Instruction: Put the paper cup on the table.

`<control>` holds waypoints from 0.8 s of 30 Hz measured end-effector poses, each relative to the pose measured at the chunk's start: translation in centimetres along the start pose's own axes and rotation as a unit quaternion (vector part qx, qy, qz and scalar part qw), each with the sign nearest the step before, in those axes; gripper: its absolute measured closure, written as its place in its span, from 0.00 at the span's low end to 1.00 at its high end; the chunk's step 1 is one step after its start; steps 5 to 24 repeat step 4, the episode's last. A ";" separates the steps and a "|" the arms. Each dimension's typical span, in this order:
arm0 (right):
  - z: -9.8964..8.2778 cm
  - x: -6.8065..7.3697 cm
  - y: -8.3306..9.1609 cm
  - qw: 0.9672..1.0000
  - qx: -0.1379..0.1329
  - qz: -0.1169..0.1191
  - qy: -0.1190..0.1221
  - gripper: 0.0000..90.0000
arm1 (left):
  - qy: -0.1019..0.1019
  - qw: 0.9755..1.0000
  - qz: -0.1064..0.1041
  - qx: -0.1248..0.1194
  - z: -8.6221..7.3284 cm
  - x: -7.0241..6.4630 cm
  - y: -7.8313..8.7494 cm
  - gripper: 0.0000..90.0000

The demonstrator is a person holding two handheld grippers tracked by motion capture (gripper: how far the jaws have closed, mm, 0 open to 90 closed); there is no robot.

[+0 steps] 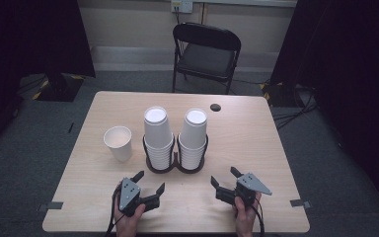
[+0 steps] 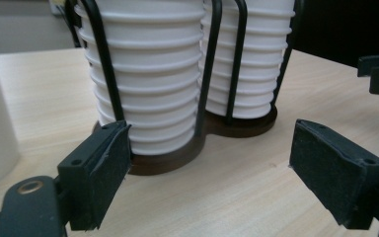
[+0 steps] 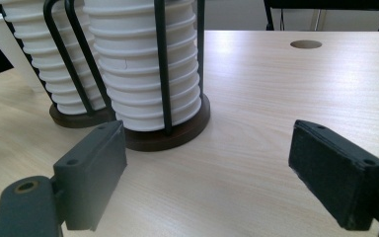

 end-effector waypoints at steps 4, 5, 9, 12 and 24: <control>-0.4 -0.2 -0.4 1.000 0.026 -0.012 -0.002 0.16 | 0.002 1.000 -0.002 0.006 -0.1 0.0 -0.1 0.17; -0.4 -0.2 -0.4 1.000 0.026 -0.012 -0.002 0.16 | 0.002 1.000 -0.002 0.006 -0.1 0.0 -0.1 0.17; -0.4 -0.2 -0.4 1.000 0.026 -0.012 -0.002 0.16 | 0.002 1.000 -0.002 0.006 -0.1 0.0 -0.1 0.17; -0.4 -0.2 -0.4 1.000 0.026 -0.012 -0.002 0.16 | 0.002 1.000 -0.002 0.006 -0.1 0.0 -0.1 0.17; -0.4 -0.2 -0.4 1.000 0.026 -0.012 -0.002 0.16 | 0.002 1.000 -0.002 0.006 -0.1 0.0 -0.1 0.17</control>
Point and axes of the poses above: each handheld gripper's, and its own axes: y roughly backward along the jaws, z roughly out of its top, x roughly to its left, the point moved 10 cm from there along -y, roughly forward along the jaws, and after that the axes turned 15 degrees about -x, right-handed, at the moved point
